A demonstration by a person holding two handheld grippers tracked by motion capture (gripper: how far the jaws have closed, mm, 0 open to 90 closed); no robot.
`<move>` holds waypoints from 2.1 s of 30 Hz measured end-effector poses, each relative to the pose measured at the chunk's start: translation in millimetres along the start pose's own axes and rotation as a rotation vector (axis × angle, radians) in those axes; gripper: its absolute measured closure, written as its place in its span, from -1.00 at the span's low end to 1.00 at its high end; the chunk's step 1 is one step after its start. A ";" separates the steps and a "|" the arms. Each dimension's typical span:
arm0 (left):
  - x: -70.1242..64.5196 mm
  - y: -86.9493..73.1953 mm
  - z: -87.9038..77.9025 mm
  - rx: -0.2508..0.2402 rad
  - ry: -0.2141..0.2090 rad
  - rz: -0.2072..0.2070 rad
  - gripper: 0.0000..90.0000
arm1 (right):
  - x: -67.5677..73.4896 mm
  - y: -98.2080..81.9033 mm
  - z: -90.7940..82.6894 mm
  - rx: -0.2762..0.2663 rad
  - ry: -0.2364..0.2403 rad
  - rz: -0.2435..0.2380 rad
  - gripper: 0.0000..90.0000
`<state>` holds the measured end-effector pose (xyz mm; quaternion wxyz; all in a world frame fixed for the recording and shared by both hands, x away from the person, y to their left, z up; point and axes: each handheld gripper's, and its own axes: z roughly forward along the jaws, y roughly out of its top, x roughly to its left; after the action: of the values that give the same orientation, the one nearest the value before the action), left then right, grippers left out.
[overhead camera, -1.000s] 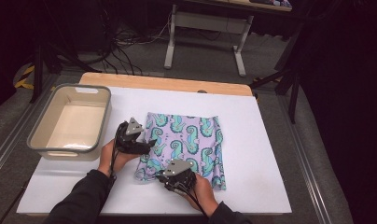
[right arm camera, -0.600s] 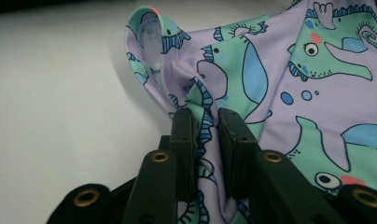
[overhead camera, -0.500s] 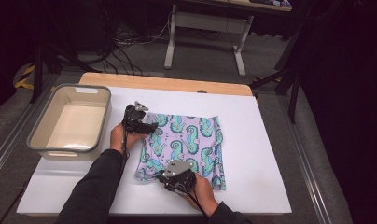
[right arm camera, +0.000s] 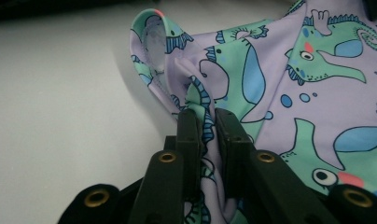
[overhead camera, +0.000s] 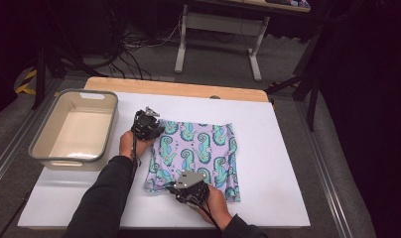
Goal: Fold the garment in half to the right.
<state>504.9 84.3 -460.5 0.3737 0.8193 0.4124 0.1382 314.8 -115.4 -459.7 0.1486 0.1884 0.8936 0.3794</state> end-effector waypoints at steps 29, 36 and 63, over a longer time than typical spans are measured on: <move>2.7 -11.6 -10.0 -0.027 0.029 0.010 0.89 | 7.2 4.5 4.8 0.012 0.012 -0.035 -0.12; 2.6 -12.1 -10.0 -0.029 0.028 0.009 0.88 | 5.7 12.0 13.1 0.034 -0.005 -0.022 -0.19; 1.8 -14.1 -14.7 -0.064 0.044 -0.004 0.90 | 1.9 19.4 6.2 -0.026 -0.020 0.036 0.91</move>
<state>490.1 98.3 -460.8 0.3907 0.8029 0.4174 0.1688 320.1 -98.2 -449.9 0.1530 0.2062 0.8836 0.3916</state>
